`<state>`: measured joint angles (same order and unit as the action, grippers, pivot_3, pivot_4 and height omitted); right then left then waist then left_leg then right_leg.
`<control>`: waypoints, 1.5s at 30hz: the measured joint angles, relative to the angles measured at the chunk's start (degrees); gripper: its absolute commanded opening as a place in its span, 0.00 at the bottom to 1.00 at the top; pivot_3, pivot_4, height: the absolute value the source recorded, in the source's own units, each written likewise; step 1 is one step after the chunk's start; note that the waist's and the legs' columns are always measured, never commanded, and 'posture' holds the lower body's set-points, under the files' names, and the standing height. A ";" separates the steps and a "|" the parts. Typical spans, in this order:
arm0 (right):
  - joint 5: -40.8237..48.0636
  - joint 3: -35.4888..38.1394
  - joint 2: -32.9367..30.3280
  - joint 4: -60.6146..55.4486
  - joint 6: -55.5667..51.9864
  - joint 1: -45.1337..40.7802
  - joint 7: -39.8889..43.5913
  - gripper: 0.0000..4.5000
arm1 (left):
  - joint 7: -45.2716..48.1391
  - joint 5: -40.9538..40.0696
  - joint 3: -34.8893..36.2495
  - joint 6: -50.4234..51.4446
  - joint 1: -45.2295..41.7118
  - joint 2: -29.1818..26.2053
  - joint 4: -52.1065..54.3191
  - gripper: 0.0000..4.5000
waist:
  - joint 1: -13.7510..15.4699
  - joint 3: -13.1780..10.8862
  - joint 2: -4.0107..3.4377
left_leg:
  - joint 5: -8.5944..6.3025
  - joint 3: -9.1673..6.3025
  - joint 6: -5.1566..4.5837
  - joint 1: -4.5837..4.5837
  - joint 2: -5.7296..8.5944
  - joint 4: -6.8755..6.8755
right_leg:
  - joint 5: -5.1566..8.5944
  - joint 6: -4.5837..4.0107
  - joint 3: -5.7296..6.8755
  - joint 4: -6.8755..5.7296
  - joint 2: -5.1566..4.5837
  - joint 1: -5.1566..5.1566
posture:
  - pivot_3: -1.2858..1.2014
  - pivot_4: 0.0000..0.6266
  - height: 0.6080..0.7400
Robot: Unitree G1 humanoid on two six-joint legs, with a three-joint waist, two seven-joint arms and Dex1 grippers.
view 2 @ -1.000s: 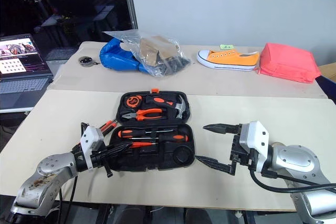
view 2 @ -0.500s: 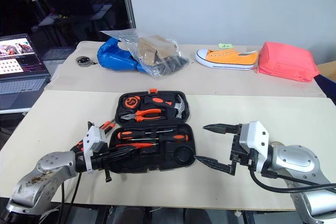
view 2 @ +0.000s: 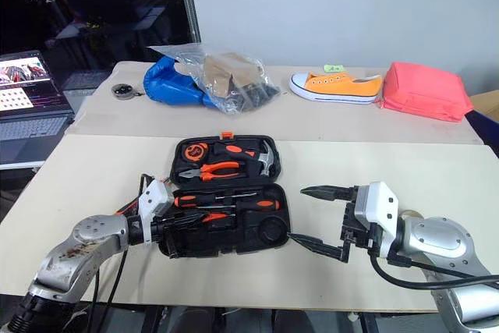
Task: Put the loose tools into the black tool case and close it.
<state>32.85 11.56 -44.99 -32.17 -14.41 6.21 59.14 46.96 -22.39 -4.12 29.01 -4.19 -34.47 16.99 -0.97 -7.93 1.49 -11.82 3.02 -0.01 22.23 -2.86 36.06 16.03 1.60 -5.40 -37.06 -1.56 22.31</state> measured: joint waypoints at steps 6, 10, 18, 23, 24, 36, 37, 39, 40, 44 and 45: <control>0.00 0.00 0.00 0.00 0.00 0.02 0.08 1.00 | -0.84 0.45 1.32 -4.04 2.18 2.17 -0.42 0.01 | -0.15 0.07 -0.08 | 0.00 0.01 0.00 -0.04 -0.01 0.00 | 0.00 0.00 -0.07 0.00 -0.01 -0.03 | 0.52 0.24 1.00; 0.02 -0.01 0.01 0.01 0.00 0.05 0.33 1.00 | -1.71 -4.90 8.55 -2.91 4.12 2.59 0.98 0.07 | -0.18 -0.03 0.10 | 0.00 -0.04 0.00 0.03 -0.08 0.00 | -0.01 -0.03 0.01 -0.02 0.07 0.05 | 0.52 0.24 1.00; 0.01 -1.25 0.37 0.19 0.01 -0.62 0.72 1.00 | 2.09 -9.38 22.64 5.66 8.90 -13.15 1.54 0.66 | -0.32 -0.09 0.18 | 0.00 -0.01 0.01 0.06 -0.06 -0.08 | 0.03 -0.06 0.02 0.03 0.01 0.14 | 0.52 0.24 1.00; 0.00 -2.01 0.57 1.03 0.05 -1.37 1.20 1.00 | 6.61 -5.14 20.16 6.28 6.58 -21.76 -6.08 0.88 | 0.20 -0.11 0.18 | 0.00 0.04 0.01 0.07 -0.05 -0.09 | 0.04 -0.07 0.06 0.03 -0.10 0.18 | 0.52 0.24 1.00; 0.00 -2.13 0.62 1.18 0.05 -1.50 1.34 1.00 | 6.70 -4.45 18.74 6.49 4.74 -22.06 -7.27 0.88 | 0.38 -0.11 0.19 | 0.00 0.05 0.01 0.08 -0.05 -0.09 | 0.04 -0.07 0.08 0.03 -0.11 0.20 | 0.52 0.24 1.00; 0.00 -1.27 0.86 0.00 0.10 1.48 0.81 1.00 | 5.62 2.45 6.41 11.01 -6.67 -21.06 -13.67 0.35 | -0.18 -0.08 0.21 | -0.06 0.07 -0.01 0.74 -0.04 -0.15 | -0.16 -0.49 0.05 -0.10 0.07 0.91 | 0.52 0.24 1.00; 0.00 -1.10 0.86 0.00 0.15 1.67 0.75 1.00 | 5.66 2.63 6.47 9.90 -6.35 -21.03 -13.75 0.34 | -0.17 -0.08 0.21 | -0.06 0.08 0.00 0.75 -0.03 -0.13 | -0.16 -0.49 0.04 -0.11 0.05 0.90 | 0.52 0.24 1.00; 0.00 -1.00 0.86 0.01 0.44 1.72 0.78 1.00 | 5.93 2.72 6.78 8.88 -5.93 -20.81 -13.91 0.34 | -0.14 -0.08 0.22 | -0.06 0.10 0.00 0.75 -0.02 -0.09 | -0.17 -0.47 0.04 -0.10 0.03 0.88 | 0.52 0.24 1.00; 0.00 -0.97 0.86 0.02 0.82 1.73 0.86 1.00 | 6.51 2.10 7.74 8.76 -5.25 -20.71 -13.88 0.34 | -0.15 -0.09 0.23 | -0.06 0.11 0.00 0.76 -0.02 -0.08 | -0.18 -0.46 0.03 -0.09 0.02 0.88 | 0.52 0.24 1.00; 0.02 0.21 0.56 0.56 2.29 1.70 2.71 1.00 | 13.18 -3.64 14.95 9.06 -1.51 -23.44 -10.83 0.34 | 0.00 -0.20 0.42 | -0.05 0.08 0.01 0.82 -0.08 -0.04 | -0.18 -0.47 0.14 -0.07 0.04 0.92 | 0.52 0.24 1.00; 0.02 0.72 0.10 1.10 2.63 1.68 3.28 1.00 | 15.08 -5.14 16.76 9.34 -1.37 -24.59 -9.43 0.34 | 0.10 -0.19 0.43 | -0.05 0.07 0.01 0.80 -0.07 -0.03 | -0.18 -0.47 0.16 -0.07 0.03 0.88 | 0.52 0.24 1.00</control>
<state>32.87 12.28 -44.89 -31.06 -11.78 7.88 62.43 62.04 -27.53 12.63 38.34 -5.56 -59.06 7.56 -0.87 -8.13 1.92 -11.87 3.09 0.00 23.03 -2.93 36.03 15.85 1.13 -5.24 -37.13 -1.54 23.19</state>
